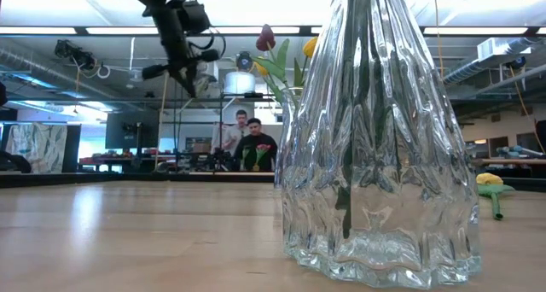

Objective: Sort flowers into vase by color
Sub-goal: Put the left red flower into the top transparent vase

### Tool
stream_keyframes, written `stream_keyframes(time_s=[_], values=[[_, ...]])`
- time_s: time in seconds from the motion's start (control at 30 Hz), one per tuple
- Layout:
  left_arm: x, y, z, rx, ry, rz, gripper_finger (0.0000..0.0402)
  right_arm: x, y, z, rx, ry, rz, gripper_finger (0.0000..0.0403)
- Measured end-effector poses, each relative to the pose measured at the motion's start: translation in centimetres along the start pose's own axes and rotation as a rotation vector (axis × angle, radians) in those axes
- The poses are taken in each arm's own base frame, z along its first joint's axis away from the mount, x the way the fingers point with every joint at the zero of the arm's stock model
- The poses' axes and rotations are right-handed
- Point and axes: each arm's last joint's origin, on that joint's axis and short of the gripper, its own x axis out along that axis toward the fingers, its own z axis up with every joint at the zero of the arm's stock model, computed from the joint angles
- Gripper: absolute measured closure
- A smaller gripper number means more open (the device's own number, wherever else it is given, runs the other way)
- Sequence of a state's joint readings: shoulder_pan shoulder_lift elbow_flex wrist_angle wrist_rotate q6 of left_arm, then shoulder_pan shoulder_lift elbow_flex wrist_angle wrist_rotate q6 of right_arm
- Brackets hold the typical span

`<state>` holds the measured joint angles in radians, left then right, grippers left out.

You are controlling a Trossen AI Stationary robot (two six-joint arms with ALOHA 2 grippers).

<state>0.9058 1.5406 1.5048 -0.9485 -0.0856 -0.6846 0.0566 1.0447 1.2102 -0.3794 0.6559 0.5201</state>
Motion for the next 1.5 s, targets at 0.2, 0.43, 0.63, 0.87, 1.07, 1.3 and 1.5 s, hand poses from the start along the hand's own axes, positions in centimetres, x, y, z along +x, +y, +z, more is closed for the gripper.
stream_keyframes(time_s=[0.2,0.43,0.63,0.87,1.07,1.3,1.5], values=[[-2.3,-1.2,1.2,0.004,-0.069,-0.064,0.0401,0.0,0.0,0.0,-0.003,0.003,-0.003,0.0097],[-6.1,-2.4,3.1,0.019,-0.184,-0.166,0.0401,0.0,-0.2,-0.3,-0.021,0.021,-0.017,0.0097],[-10.6,-3.3,4.6,0.067,-0.312,-0.271,0.0401,0.0,-0.2,-0.3,-0.025,0.024,-0.021,0.0097],[-15.6,-4.4,5.2,0.109,-0.439,-0.413,0.0401,0.0,-0.3,-0.3,-0.093,0.014,-0.055,0.0097],[-19.4,-6.5,4.6,0.243,-0.518,-0.672,0.0401,0.2,-1.3,-0.6,-0.126,0.026,-0.175,0.0097],[-22.2,-9.5,1.0,0.456,-0.483,-0.908,0.0401,0.0,-3.8,-0.7,-0.070,0.094,-0.305,0.0097],[-24.4,-11.4,-3.5,0.657,-0.527,-0.942,0.0401,-1.2,-5.9,0.0,-0.047,0.109,-0.376,0.0097]])
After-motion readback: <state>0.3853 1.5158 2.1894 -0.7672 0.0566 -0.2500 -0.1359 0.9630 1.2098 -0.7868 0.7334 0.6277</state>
